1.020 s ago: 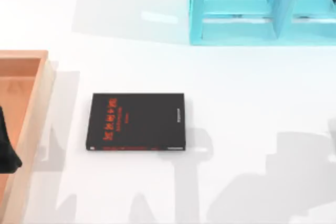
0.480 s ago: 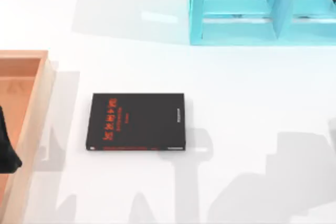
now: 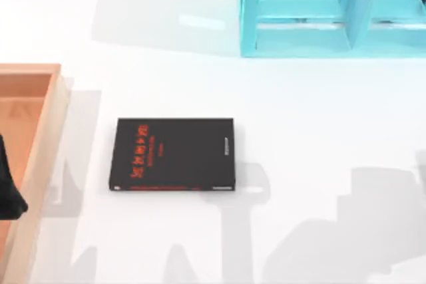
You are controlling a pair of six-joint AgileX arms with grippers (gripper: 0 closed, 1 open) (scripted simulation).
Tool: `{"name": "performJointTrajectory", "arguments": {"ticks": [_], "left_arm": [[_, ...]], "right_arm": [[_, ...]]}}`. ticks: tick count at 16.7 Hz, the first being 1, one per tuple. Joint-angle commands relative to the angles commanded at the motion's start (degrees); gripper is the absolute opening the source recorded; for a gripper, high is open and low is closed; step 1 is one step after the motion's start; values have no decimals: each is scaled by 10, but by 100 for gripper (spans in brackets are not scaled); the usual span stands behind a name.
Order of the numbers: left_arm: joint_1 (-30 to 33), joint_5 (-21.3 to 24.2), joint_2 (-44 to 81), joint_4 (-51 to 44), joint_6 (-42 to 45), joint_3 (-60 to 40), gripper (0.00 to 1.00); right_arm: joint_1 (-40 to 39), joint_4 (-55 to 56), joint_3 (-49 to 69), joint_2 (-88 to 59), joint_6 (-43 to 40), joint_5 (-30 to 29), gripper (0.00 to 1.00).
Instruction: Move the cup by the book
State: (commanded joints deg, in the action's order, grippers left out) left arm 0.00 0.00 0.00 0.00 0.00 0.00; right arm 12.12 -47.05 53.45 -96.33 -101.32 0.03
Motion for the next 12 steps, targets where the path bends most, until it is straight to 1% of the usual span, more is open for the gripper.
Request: {"name": "performJointTrajectory", "arguments": {"ticks": [7,12], "left_arm": [[0,0,0,0,0,0,100],[0,0,0,0,0,0,100]], "right_arm": [[0,-109,66,40,-2,0,0],[0,-117,71,42,-1,0,0]]}}
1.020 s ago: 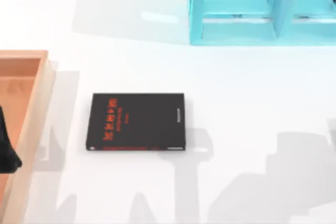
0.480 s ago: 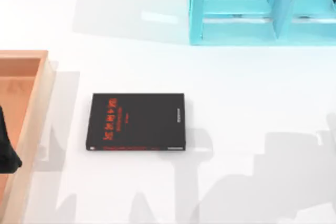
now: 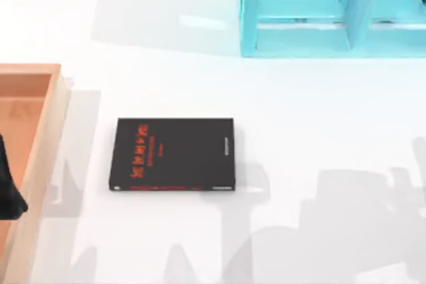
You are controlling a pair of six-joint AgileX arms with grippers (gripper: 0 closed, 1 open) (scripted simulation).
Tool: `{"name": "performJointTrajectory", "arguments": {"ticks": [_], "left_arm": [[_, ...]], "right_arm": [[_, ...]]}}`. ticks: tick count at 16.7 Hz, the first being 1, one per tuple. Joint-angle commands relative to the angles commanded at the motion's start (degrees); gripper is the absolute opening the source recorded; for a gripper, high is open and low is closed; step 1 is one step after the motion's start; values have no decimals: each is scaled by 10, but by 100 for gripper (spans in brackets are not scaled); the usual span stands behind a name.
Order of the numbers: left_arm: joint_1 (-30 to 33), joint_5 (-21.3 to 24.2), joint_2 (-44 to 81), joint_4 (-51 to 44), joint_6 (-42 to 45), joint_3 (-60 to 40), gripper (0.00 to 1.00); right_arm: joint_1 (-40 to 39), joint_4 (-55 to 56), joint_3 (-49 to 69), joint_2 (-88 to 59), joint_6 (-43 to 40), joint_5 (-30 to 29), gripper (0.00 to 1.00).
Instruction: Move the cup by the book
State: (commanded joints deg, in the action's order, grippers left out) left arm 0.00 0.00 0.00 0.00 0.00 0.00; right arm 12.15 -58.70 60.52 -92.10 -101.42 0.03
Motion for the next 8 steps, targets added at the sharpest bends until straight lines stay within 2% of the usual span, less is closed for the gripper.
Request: {"name": "performJointTrajectory", "arguments": {"ticks": [4,8], "left_arm": [[0,0,0,0,0,0,100],[0,0,0,0,0,0,100]], "right_arm": [[-24,-9,24,-15,35,-1,0],[-100,-42,106,-70,165,-3,0]]}}
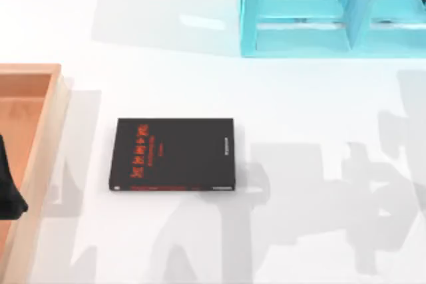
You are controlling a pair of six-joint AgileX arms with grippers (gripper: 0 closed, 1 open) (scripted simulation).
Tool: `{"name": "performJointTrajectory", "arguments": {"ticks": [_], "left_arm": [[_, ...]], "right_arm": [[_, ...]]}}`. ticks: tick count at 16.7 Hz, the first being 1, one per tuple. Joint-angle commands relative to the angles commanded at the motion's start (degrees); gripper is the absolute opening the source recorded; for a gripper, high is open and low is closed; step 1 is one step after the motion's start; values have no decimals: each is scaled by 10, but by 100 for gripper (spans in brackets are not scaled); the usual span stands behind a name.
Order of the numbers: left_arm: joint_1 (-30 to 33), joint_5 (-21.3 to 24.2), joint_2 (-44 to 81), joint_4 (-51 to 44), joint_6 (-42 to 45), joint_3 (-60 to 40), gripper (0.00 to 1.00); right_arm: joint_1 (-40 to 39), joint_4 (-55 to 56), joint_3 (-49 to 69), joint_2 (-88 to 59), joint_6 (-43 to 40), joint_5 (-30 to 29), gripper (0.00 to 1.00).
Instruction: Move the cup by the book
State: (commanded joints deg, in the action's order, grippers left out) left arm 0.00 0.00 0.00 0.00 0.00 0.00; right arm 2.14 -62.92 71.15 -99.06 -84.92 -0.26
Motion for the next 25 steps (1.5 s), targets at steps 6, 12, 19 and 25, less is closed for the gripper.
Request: {"name": "performJointTrajectory", "arguments": {"ticks": [6,12,19,25], "left_arm": [[0,0,0,0,0,0,100],[0,0,0,0,0,0,100],[0,0,0,0,0,0,100],[0,0,0,0,0,0,100]], "right_arm": [[-152,-77,164,-115,346,2,0],[-276,-159,328,-229,750,13,0],[-345,-209,472,-299,1100,20,0],[-355,-218,515,-312,1194,19,0]]}}
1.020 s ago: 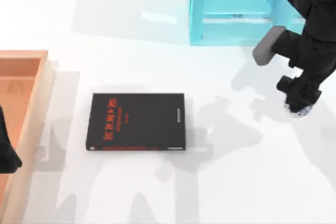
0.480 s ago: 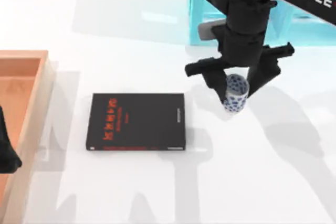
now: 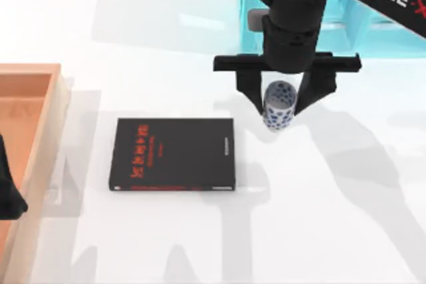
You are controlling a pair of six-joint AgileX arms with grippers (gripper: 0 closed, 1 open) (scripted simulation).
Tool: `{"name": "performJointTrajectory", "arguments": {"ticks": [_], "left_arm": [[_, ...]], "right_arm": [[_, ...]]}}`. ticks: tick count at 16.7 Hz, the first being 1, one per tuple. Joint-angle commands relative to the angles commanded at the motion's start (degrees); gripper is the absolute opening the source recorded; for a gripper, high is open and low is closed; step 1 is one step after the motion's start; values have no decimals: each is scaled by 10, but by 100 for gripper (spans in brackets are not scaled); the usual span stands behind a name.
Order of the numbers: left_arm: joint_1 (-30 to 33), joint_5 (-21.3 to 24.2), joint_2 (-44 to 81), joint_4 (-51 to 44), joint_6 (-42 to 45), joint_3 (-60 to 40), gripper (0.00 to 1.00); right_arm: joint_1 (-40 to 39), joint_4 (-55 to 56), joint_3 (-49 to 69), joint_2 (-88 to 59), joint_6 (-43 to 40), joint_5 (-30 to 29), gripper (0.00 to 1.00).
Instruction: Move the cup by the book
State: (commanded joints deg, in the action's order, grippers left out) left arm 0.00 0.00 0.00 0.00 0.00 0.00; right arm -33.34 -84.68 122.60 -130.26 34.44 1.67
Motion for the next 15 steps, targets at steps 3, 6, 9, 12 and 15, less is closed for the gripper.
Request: {"name": "performJointTrajectory", "arguments": {"ticks": [3,6,9,12,15], "left_arm": [[0,0,0,0,0,0,100],[0,0,0,0,0,0,100],[0,0,0,0,0,0,100],[0,0,0,0,0,0,100],[0,0,0,0,0,0,100]], "right_arm": [[0,0,0,0,0,0,0],[4,11,-11,3,1,1,0],[1,61,-60,4,1,0,0],[-2,121,-122,3,2,1,0],[-4,148,-149,1,4,0,0]]}}
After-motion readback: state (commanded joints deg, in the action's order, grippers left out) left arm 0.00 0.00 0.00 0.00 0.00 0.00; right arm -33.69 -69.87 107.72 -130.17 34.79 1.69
